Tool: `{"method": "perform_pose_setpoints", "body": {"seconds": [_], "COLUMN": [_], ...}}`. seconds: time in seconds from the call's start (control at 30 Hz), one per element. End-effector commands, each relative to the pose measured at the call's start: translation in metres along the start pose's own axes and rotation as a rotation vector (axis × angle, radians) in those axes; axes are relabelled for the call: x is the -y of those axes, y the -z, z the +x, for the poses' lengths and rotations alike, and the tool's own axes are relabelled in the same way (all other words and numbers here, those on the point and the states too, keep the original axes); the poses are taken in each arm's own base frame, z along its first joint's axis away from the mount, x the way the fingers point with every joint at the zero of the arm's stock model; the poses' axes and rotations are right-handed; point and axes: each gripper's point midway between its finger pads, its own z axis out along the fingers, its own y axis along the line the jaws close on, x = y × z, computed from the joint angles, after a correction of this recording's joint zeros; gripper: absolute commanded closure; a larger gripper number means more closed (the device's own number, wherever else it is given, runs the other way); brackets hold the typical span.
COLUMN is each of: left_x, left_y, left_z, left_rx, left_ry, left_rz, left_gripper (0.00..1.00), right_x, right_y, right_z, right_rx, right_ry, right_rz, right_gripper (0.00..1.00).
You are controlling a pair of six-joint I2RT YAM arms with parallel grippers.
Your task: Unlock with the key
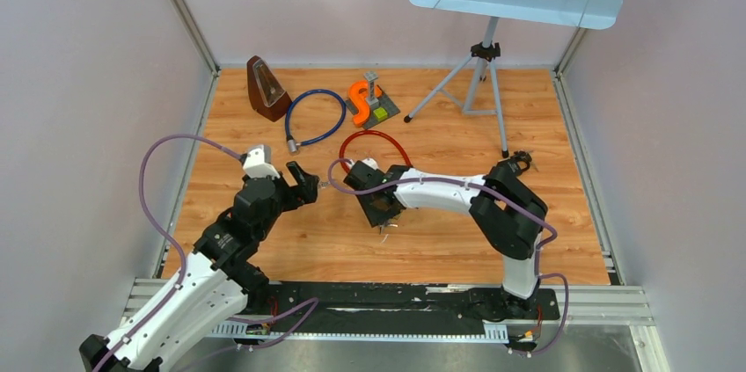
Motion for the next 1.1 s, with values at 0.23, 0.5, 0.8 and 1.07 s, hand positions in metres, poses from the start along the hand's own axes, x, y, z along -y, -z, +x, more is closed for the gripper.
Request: {"method": "perform_pose_setpoints", "body": {"seconds": [0.23,0.5,0.8,1.07], "left_x": [0.016,0.024,0.030,0.032], "left_y": [-0.014,-0.016,-0.017,-0.019], "left_z": [0.007,0.010,0.015,0.017], "left_rx": [-0.042,-0.069,-0.096,-0.110], "left_ry": [-0.014,-0.046,-0.064,-0.074], "left_rz": [0.046,0.081,0.109,0.122], "left_gripper": [0.04,0.04,0.04,0.04], "right_x": [0.030,0.020,0.020,0.027], "right_y": [0.047,0.053,0.036,0.013], "right_z": [0.068,0.051,0.064,0.089], "right_rx": [-0.150,-0.098,-0.143,-0.230], "right_ry": [-0.067,0.008,0.134,0.174], "right_rz": [0.075,-0.011,-0.062,-0.036], "right_gripper": [0.61,0.47,0.49,0.54]}}
